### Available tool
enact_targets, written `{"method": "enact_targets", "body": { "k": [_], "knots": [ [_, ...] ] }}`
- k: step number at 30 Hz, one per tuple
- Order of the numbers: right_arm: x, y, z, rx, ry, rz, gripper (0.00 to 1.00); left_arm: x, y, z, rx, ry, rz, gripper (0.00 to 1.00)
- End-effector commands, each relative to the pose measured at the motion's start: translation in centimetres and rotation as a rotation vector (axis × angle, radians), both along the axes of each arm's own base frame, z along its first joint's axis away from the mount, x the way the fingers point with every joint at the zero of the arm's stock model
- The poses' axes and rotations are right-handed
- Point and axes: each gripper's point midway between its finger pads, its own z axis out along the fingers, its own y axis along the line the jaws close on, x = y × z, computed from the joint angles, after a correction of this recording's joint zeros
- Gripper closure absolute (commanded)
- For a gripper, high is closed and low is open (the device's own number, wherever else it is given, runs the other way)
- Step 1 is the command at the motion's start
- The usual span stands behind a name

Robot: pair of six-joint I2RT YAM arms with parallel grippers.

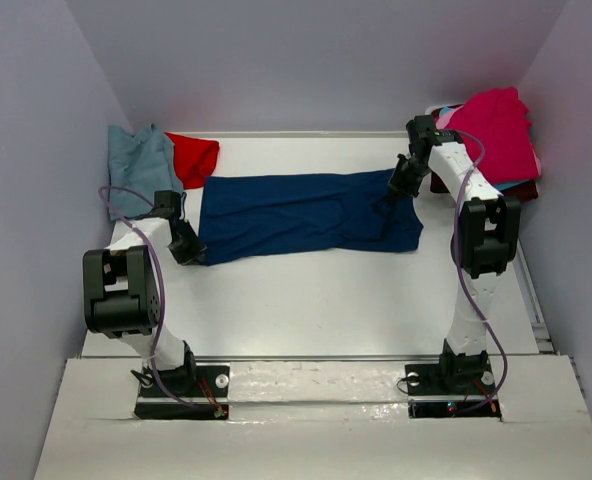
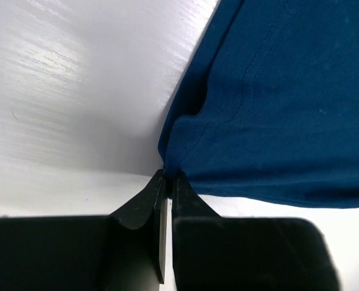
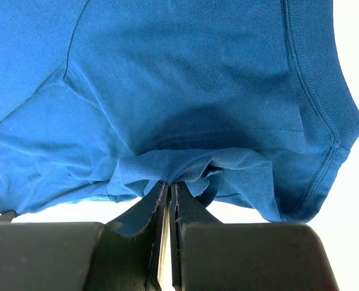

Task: Fold and stack the t-shirts
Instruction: Fold the tshirt

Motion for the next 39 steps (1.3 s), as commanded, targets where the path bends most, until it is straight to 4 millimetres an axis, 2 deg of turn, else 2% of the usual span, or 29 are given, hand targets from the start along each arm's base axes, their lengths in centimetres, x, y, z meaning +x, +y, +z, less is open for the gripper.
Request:
{"method": "enact_targets", "body": {
  "k": [1,4,10,22,31,39],
  "knots": [
    [-0.3,-0.1,1.6,-0.002,-0.036,0.007,0.93,1.2,0.9,2.7,0.042,-0.064,-0.02,0.94],
    [-0.3,-0.1,1.8,-0.001,-0.039,0.007,0.93,1.7,1.3,4.0,0.065,-0.094,-0.031,0.94],
    [-0.3,-0.1,2.6,0.0,-0.06,0.01,0.93,3.7,0.1,6.5,0.005,-0.185,-0.065,0.94],
    [0.8,-0.4,4.6,-0.012,-0.125,-0.001,0.93,7.8,-0.9,9.3,-0.029,-0.254,-0.085,0.94],
    [2.7,-0.6,5.9,-0.033,-0.162,-0.018,0.93,10.6,-0.6,9.6,-0.025,-0.254,-0.072,0.94],
    [3.9,-0.9,5.3,-0.054,-0.155,-0.033,0.93,13.2,-0.4,8.5,-0.027,-0.229,-0.065,0.94]
  ]
}}
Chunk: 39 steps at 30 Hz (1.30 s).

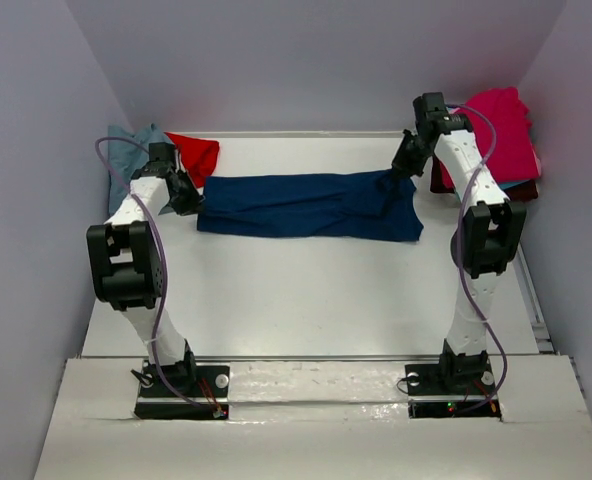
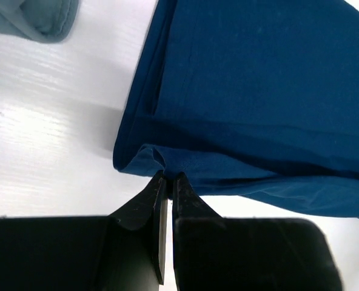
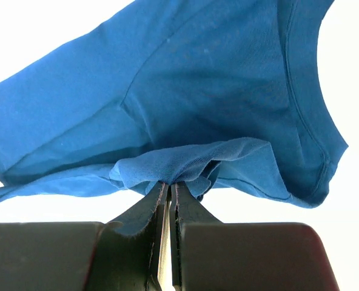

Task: Fold and stack the t-shirts
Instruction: Fold the tshirt

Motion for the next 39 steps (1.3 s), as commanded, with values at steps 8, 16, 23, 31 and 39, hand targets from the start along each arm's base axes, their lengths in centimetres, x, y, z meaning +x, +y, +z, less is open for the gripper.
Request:
{"method": "enact_targets", "body": {
  "k": [8,16,23,31,39],
  "knots": [
    [1.5,-1.0,-1.6,-0.035,0.023,-0.031,0.93,5.0,0.5,0.3,0.01,-0.008,0.013,0.94],
    [2.0,-2.1,-2.3,-0.044,0.032,-0.052,0.93,7.9,0.8,1.0,0.014,-0.031,0.015,0.94],
    [2.8,-3.1,-2.7,-0.049,0.032,-0.075,0.93,8.9,0.3,0.1,0.008,-0.013,0.001,0.94],
    [3.8,-3.1,-4.1,-0.029,0.046,-0.069,0.93,8.6,-0.3,-2.0,0.005,0.033,-0.016,0.94],
    [4.3,-2.7,-6.0,-0.017,0.064,-0.03,0.84,8.3,-0.9,-3.2,0.049,0.071,-0.03,0.42]
  ]
}}
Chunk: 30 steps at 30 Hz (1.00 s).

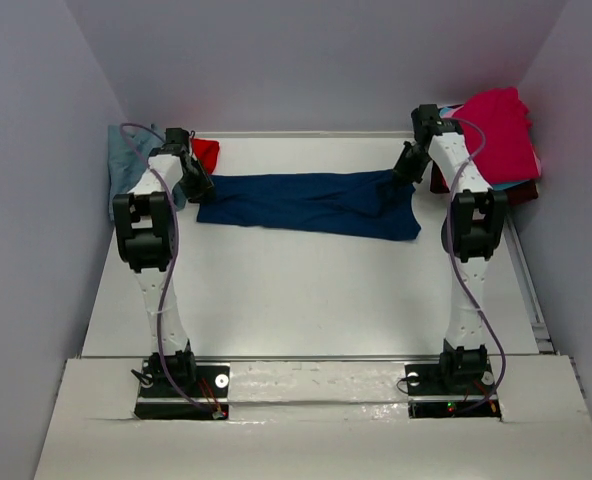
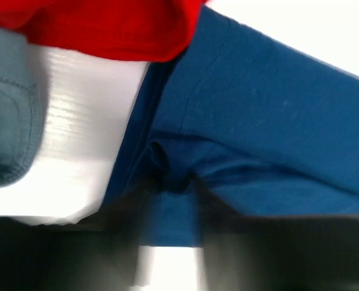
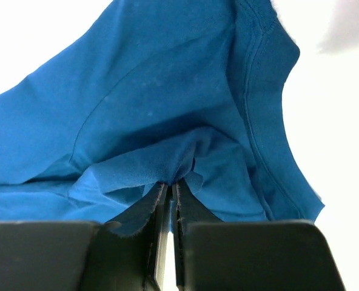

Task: Fold and stack the t-shirts
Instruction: Fold the tshirt

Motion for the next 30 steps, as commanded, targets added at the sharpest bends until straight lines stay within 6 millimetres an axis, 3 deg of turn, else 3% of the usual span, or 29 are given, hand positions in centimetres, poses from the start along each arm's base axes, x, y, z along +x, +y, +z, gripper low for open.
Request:
{"method": "enact_targets", "body": {
  "k": [1,2,3,4,5,9,18,23,30],
  "knots": [
    [1.1,0.1,0.9,0.015,-0.052,0.034,0.71,0.6,-0.1,1.7,0.052,-0.027,-0.012,0.38],
    [1.2,0.0,1.1,0.013,-0.065,0.041,0.63,0.5,0.0,2.0,0.058,-0.033,-0.01,0.32],
    [1.2,0.0,1.3,0.011,-0.073,0.041,0.47,0.5,-0.2,2.1,0.071,-0.039,-0.013,0.28],
    [1.2,0.0,1.4,0.01,-0.078,0.044,0.41,0.5,-0.1,2.4,0.077,-0.043,-0.008,0.23],
    [1.3,0.0,1.7,0.009,-0.088,0.048,0.37,0.5,0.0,2.9,0.081,-0.055,-0.005,0.17],
    [1.1,-0.1,2.4,0.005,-0.098,0.05,0.28,0.4,-0.4,4.3,0.104,-0.085,-0.006,0.13],
    [-1.4,0.3,4.1,0.037,-0.085,0.053,0.3,-1.4,-2.1,8.4,0.147,-0.153,-0.034,0.13],
    [-3.8,2.5,2.4,0.084,-0.022,0.1,0.47,-2.1,-3.7,8.7,0.142,-0.144,-0.068,0.13],
    [-5.8,5.3,-0.1,0.124,0.039,0.158,0.49,-2.5,-5.0,7.7,0.149,-0.115,-0.098,0.14]
  ]
}}
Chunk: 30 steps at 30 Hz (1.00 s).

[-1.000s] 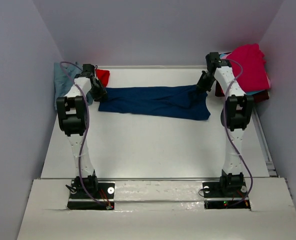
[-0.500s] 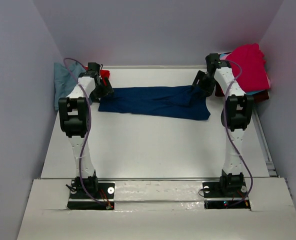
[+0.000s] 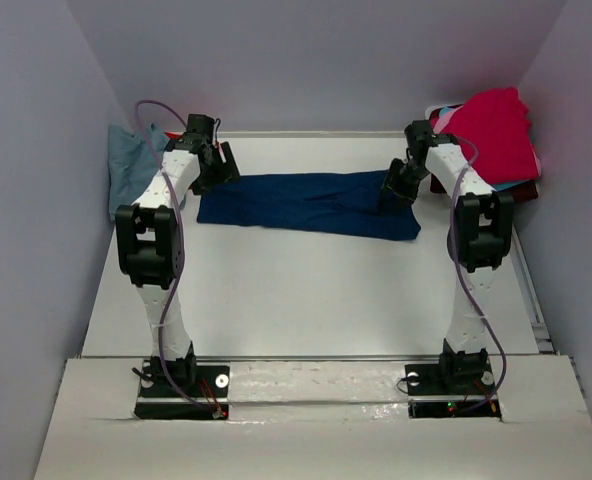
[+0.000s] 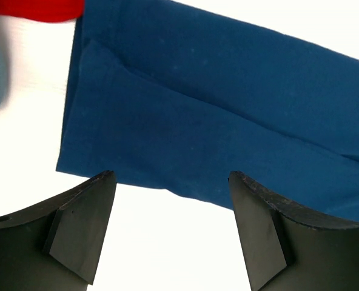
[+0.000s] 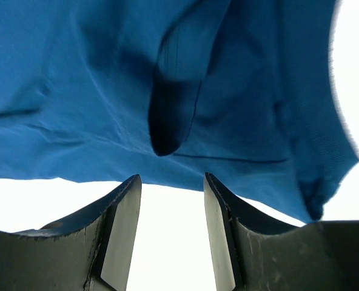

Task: Fold and stack the t-shirts
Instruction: Fold the tshirt

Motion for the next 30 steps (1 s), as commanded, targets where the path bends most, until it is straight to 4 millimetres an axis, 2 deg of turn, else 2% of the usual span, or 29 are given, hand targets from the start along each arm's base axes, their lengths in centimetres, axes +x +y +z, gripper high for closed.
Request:
{"method": "enact_targets", "body": {
  "k": [1,7,17,27,30],
  "knots": [
    [-0.4,3.1,0.3,0.053,-0.034,0.071,0.49,-0.6,-0.3,0.5,0.02,0.006,-0.013,0.14],
    [0.4,3.8,-0.5,0.06,-0.039,0.084,0.49,-0.9,-0.3,0.0,0.02,0.015,-0.019,0.14],
    [2.0,2.9,-0.8,-0.006,-0.063,0.086,0.51,-1.3,-0.2,-1.0,0.028,0.038,-0.031,0.14],
    [3.0,2.7,0.3,-0.025,-0.102,0.084,0.52,-1.2,-0.3,-1.8,0.03,0.053,-0.038,0.14],
    [3.0,2.8,0.0,-0.017,-0.092,0.087,0.57,-1.1,-0.3,-1.9,0.028,0.058,-0.037,0.14]
  ]
}}
